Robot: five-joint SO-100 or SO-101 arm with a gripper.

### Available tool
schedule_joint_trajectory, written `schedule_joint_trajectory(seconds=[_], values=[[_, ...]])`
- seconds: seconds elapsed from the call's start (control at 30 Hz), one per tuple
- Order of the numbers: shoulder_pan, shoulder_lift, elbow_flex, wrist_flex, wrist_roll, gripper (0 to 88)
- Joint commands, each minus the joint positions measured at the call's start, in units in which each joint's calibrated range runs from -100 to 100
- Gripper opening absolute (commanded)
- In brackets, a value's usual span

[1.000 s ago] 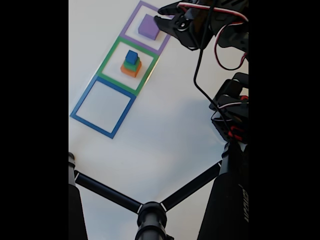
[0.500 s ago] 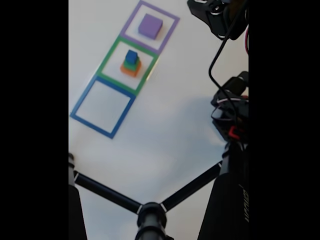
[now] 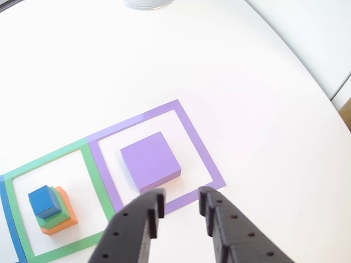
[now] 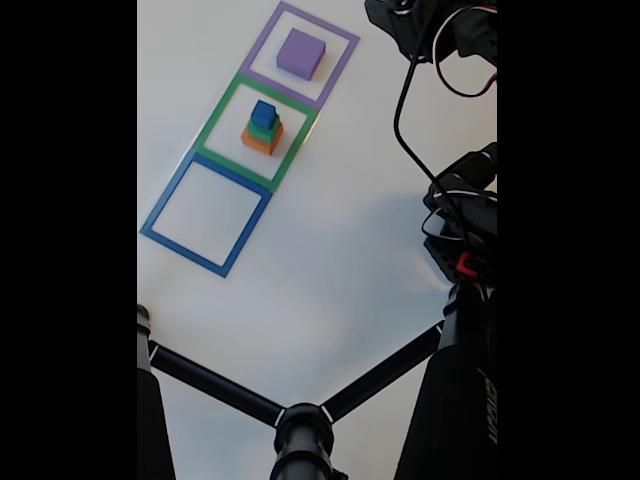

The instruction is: Tower of hanoi

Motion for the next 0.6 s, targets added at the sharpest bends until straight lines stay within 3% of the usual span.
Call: schedule_joint_trajectory(seconds=[0.0,0.1,0.27,0.57], values=[[1.2,-2.0,11.9,-14.0,0.2,13.2],[1.8,-2.2,21.9,-25.7,0.2,28.7],[3.0,-0.5,38.6,-50.1,0.2,31.8],[4.4,5.9,47.4,-65.6,0.2,45.3]])
